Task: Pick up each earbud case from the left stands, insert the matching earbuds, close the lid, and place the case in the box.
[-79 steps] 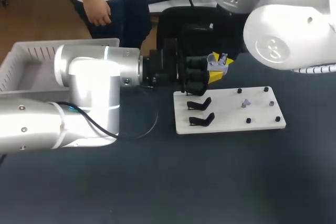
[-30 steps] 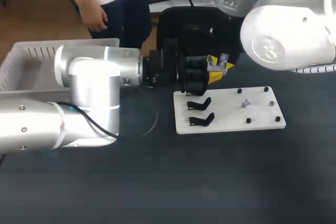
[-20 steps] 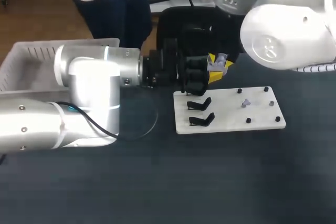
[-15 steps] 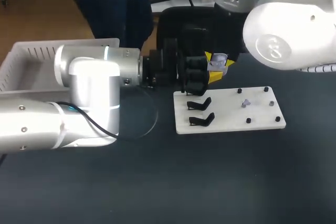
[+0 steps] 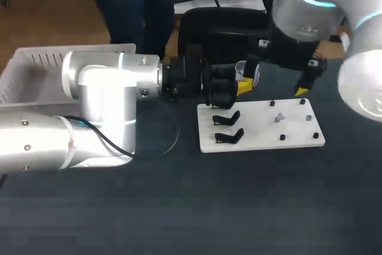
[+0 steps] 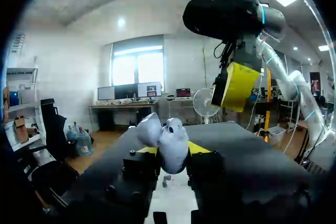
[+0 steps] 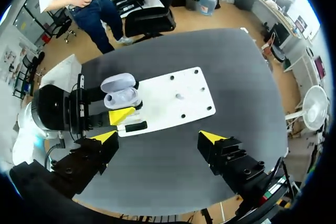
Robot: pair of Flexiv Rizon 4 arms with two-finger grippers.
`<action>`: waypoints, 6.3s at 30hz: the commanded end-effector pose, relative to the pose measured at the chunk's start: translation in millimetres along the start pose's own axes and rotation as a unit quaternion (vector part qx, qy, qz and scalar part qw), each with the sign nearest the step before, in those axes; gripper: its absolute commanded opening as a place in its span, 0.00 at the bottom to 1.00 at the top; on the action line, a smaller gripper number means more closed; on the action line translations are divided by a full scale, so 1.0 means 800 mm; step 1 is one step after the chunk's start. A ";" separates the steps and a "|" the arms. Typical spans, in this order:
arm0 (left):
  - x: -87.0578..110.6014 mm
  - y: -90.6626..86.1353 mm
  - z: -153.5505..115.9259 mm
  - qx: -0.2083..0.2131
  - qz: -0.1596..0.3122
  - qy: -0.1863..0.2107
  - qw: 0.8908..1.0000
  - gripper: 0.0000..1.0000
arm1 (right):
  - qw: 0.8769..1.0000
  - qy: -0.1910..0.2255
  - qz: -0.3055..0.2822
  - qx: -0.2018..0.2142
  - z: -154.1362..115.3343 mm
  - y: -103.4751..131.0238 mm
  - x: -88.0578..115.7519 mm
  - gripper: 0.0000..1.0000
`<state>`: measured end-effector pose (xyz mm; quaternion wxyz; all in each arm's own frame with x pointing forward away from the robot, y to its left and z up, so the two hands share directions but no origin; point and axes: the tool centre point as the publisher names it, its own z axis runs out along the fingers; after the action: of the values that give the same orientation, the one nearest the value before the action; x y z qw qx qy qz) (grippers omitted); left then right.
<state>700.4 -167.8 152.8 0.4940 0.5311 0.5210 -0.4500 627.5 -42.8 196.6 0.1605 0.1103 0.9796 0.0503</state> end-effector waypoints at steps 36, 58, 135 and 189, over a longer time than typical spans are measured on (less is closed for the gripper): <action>0.002 -0.001 0.000 -0.003 0.002 -0.003 1.000 0.00 | 0.992 -0.023 0.032 -0.117 0.189 -0.069 -0.027 1.00; 0.002 -0.001 0.000 -0.003 0.002 -0.003 1.000 0.00 | 0.993 0.000 0.020 -0.115 0.216 -0.052 -0.045 0.51; 0.002 -0.001 0.000 -0.003 0.002 -0.003 1.000 0.00 | 0.988 0.059 -0.105 -0.096 0.113 -0.056 -0.023 0.00; 0.002 -0.001 0.000 -0.003 0.002 -0.003 1.000 0.00 | 0.952 0.025 -0.292 -0.083 -0.005 0.091 -0.031 0.00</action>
<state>700.4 -167.9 152.9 0.4940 0.5311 0.5210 -0.4500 660.8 19.9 220.3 0.1524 -0.1962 0.9648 0.0859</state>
